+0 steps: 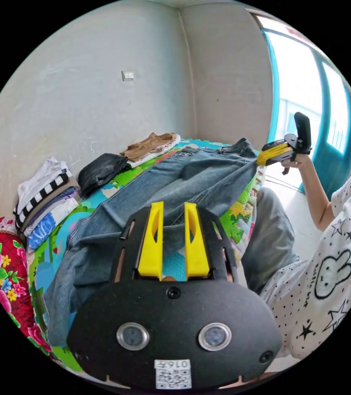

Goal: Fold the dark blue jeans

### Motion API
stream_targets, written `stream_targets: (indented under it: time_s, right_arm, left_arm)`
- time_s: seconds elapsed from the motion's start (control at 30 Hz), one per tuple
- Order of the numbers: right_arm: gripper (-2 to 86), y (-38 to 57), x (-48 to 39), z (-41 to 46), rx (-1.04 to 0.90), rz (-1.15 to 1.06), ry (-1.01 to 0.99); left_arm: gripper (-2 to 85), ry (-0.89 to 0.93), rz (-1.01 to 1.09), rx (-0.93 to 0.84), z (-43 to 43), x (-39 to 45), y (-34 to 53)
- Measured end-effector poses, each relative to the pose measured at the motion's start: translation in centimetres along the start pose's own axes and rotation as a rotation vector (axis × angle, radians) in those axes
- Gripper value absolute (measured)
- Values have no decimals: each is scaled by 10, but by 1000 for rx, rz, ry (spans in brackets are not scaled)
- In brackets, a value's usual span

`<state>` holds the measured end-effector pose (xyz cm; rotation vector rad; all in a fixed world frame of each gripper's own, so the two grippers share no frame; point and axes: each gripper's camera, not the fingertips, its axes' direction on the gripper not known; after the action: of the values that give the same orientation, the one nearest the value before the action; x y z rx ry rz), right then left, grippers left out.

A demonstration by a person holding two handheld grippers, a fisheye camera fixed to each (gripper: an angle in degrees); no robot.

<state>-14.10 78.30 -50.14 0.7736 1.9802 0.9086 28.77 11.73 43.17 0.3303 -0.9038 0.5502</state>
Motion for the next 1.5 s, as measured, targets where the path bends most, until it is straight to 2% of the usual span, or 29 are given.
stream_targets:
  time_s: [0.07, 0.13, 0.2, 0.23, 0.3, 0.37, 0.47, 0.53, 0.7, 0.87, 0.97, 1.03, 1.1, 1.17, 1.23, 1.3, 1.5]
  right_arm:
    - [-1, 29, 5, -15, -19, 20, -42]
    - [0, 55, 11, -17, -118, 42, -120]
    - [4, 80, 26, -22, -133, 157, -100]
    - [6, 85, 32, -29, -88, 206, -76]
    - [24, 105, 61, -64, 194, 367, -72]
    - [57, 115, 77, -81, 387, 416, -58]
    - [111, 106, 106, -76, 442, 468, -3]
    - [128, 90, 123, -58, 369, 484, 26]
    - [155, 23, 174, 23, 58, 430, 215]
    - [168, -38, 226, 114, -329, 334, 396]
    - [144, -59, 270, 160, -457, 370, 461]
    - [134, -62, 300, 179, -488, 476, 405]
    - [121, -56, 335, 200, -535, 644, 215]
    - [113, -56, 344, 202, -491, 686, 139]
    - [101, -61, 344, 205, -500, 665, 141]
    - [69, -76, 332, 212, -504, 525, 100]
    - [53, -126, 322, 214, -499, 445, 405]
  left_arm:
    - [76, 84, -10, 36, -4, 7, 10]
    - [75, 162, -36, 46, -2, 11, 22]
    - [76, 158, -51, 20, 5, 12, 30]
    - [78, 124, -67, -6, 11, 11, 34]
    - [82, 61, -86, -50, 21, 8, 39]
    - [88, -1, -96, -101, 34, 4, 42]
    - [87, -56, -155, -254, 72, -3, 49]
    - [65, -35, -170, -303, 97, 4, 59]
    - [5, -107, -111, -324, 93, 32, 69]
    - [-6, -98, -127, -324, 72, 57, 94]
    - [-7, -53, -180, -308, 57, 63, 110]
    - [-7, -51, -237, -262, 50, 62, 120]
    - [-7, -42, -276, -240, 48, 58, 125]
    - [-7, -41, -304, -224, 48, 54, 127]
    - [-7, -59, -337, -197, 50, 47, 124]
    - [-7, -102, -352, -184, 52, 42, 117]
    - [-8, -227, -232, -137, 59, 33, 57]
